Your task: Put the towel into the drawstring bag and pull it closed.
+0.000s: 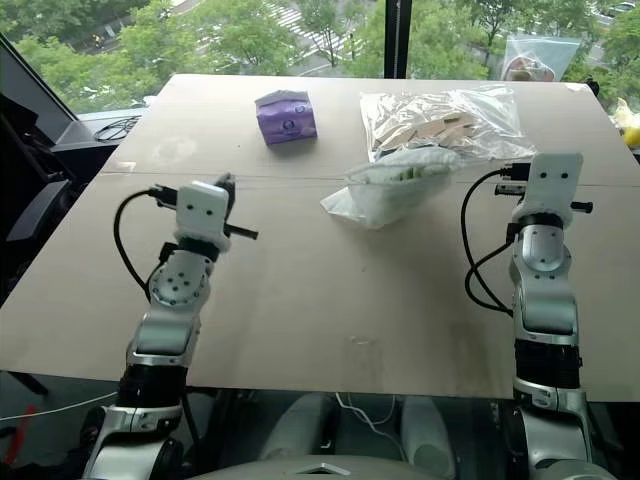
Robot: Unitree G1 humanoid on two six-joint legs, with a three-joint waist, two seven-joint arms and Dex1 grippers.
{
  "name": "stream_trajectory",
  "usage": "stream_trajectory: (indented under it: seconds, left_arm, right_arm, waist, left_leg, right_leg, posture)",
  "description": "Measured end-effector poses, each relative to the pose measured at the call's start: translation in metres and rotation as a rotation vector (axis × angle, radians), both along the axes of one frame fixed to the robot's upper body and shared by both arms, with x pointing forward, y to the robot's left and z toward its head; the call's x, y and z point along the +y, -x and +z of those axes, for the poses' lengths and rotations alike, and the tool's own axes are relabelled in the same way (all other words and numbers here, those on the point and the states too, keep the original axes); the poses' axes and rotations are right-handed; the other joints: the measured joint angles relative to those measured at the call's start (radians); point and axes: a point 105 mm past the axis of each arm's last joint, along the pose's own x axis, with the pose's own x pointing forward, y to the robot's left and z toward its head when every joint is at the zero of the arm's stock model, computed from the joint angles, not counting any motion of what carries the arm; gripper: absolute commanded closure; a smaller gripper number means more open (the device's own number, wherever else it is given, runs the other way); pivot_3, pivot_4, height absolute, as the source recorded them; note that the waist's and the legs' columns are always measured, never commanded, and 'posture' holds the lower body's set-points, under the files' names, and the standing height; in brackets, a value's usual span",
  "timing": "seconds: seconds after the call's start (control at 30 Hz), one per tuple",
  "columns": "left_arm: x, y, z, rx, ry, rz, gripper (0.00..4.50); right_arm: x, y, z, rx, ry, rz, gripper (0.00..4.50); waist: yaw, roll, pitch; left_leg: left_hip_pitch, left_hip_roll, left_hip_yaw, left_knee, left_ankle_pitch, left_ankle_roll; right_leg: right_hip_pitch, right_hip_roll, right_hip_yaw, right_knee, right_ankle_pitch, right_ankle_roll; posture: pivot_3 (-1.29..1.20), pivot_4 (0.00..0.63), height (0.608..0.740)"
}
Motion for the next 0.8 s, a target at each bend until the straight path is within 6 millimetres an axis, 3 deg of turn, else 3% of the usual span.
stream_trajectory:
  seconds: [0.13, 0.33, 0.47, 0.53, 0.57, 0.6, 0.63, 0.7, 0.73, 0.8]
  left_arm:
    - [0.022, -0.012, 0.024, -0.054, 0.07, 0.118, 4.41]
    - [0.039, -0.022, 0.02, -0.012, 0.179, 0.2, 4.41]
    - [0.042, -0.03, 0.028, -0.014, 0.201, 0.18, 4.41]
    - [0.043, -0.035, 0.045, -0.046, 0.216, 0.148, 4.41]
    - [0.041, -0.038, 0.066, -0.09, 0.222, 0.118, 4.41]
    - [0.038, -0.038, 0.076, -0.113, 0.221, 0.101, 4.41]
    - [0.03, -0.039, 0.099, -0.169, 0.214, 0.058, 4.41]
    - [0.018, -0.036, 0.132, -0.257, 0.214, -0.009, 4.41]
    - [0.011, -0.032, 0.148, -0.298, 0.217, -0.048, 4.41]
    - [-0.009, -0.032, 0.16, -0.303, 0.246, -0.186, 4.41]
  right_arm:
    - [-0.019, 0.005, 0.008, -0.058, -0.069, -0.111, 4.5]
    - [-0.041, 0.016, 0.004, -0.073, -0.138, -0.241, 4.5]
    - [-0.04, 0.017, 0.018, -0.1, -0.092, -0.23, 4.5]
    - [-0.032, 0.013, 0.047, -0.157, -0.029, -0.189, 4.5]
    - [-0.019, 0.012, 0.085, -0.24, 0.043, -0.14, 4.5]
    - [-0.013, 0.013, 0.101, -0.278, 0.074, -0.119, 4.5]
    - [0.001, 0.018, 0.135, -0.358, 0.158, -0.083, 4.5]
    - [0.022, 0.032, 0.176, -0.481, 0.257, -0.045, 4.5]
    - [0.03, 0.042, 0.192, -0.545, 0.296, -0.038, 4.5]
    - [0.04, 0.052, 0.203, -0.594, 0.349, -0.034, 4.5]
  waist:
    - [-0.001, 0.0, 0.0]
    - [-0.005, 0.0, 0.0]
    - [-0.006, 0.0, 0.0]
    - [-0.012, 0.0, 0.001]
    - [-0.019, 0.0, 0.004]
    - [-0.02, 0.0, 0.004]
    - [-0.022, 0.0, 0.005]
    - [-0.024, 0.0, 0.005]
    - [-0.024, -0.001, 0.004]
    - [-0.023, -0.003, 0.002]
  left_leg:
    - [0.0, 0.0, 0.0, -0.001, 0.001, -0.001]
    - [-0.001, 0.0, 0.001, -0.001, 0.001, -0.001]
    - [-0.001, 0.0, 0.001, -0.001, 0.0, 0.0]
    - [-0.001, 0.0, 0.001, 0.0, 0.0, 0.0]
    - [-0.002, 0.0, 0.001, 0.0, 0.001, 0.0]
    - [-0.002, 0.0, 0.001, 0.0, 0.001, 0.0]
    - [-0.002, 0.0, 0.001, 0.0, 0.001, -0.001]
    - [-0.003, 0.0, 0.001, -0.001, 0.003, -0.004]
    - [-0.003, 0.0, 0.001, -0.003, 0.003, -0.004]
    - [-0.003, 0.0, 0.001, -0.005, 0.003, -0.005]
  right_leg:
    - [-0.001, 0.0, 0.0, 0.0, 0.0, 0.0]
    - [-0.001, 0.0, 0.0, 0.0, 0.0, 0.0]
    - [-0.001, 0.0, 0.0, 0.001, 0.0, 0.0]
    - [-0.002, 0.0, 0.0, 0.002, 0.0, 0.0]
    - [-0.002, 0.0, 0.0, 0.002, 0.0, 0.0]
    - [-0.002, 0.0, -0.001, 0.002, 0.0, 0.0]
    - [-0.002, 0.001, -0.002, 0.002, 0.0, 0.0]
    - [-0.003, 0.001, -0.003, 0.0, 0.0, -0.001]
    - [-0.003, 0.001, -0.003, -0.001, 0.0, -0.001]
    - [-0.002, 0.0, -0.003, -0.005, 0.0, -0.001]
  posture:
    - [0.0, 0.15, 0.74]
    - [0.0, 0.15, 0.74]
    - [0.0, 0.15, 0.74]
    - [0.0, 0.15, 0.74]
    - [0.0, 0.15, 0.74]
    - [0.0, 0.15, 0.74]
    - [0.0, 0.15, 0.74]
    - [0.0, 0.15, 0.74]
    - [0.0, 0.15, 0.74]
    - [0.0, 0.15, 0.74]
